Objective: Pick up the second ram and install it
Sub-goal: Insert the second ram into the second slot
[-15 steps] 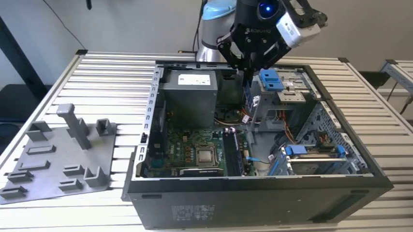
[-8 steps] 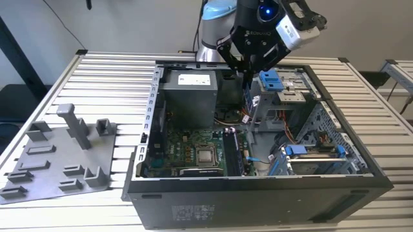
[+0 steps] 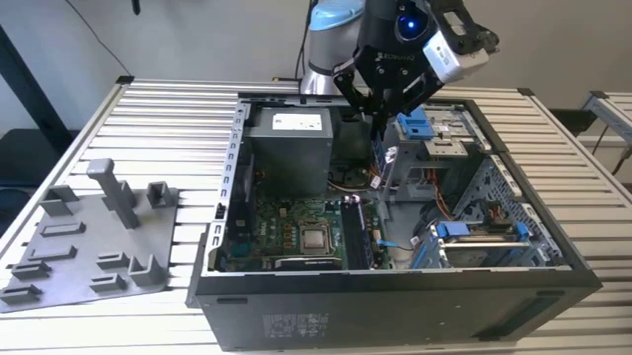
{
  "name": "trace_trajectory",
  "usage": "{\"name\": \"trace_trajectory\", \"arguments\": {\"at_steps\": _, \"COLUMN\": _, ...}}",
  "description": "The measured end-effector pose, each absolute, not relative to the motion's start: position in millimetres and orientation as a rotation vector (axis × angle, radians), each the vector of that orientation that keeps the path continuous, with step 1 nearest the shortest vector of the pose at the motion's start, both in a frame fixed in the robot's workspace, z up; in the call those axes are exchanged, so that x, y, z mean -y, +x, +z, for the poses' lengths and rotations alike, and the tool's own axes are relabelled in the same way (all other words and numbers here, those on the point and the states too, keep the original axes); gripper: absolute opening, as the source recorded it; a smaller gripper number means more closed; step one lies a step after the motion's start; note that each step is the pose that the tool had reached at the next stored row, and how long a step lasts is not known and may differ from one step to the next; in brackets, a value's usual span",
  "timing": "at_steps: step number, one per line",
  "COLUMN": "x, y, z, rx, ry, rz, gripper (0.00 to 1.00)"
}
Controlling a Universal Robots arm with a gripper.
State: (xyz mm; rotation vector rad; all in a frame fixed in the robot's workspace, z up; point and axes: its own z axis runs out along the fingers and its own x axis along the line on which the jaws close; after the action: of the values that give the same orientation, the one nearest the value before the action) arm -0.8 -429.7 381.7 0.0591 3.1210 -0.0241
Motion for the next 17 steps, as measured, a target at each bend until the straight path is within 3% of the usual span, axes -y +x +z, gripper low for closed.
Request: {"name": "trace_trajectory", "arguments": {"at_steps": 17, "x": 429.9, "y": 0.4, "z": 366.6, "rx": -3.122, "ry": 0.059, "rz": -0.024, "gripper": 0.14}}
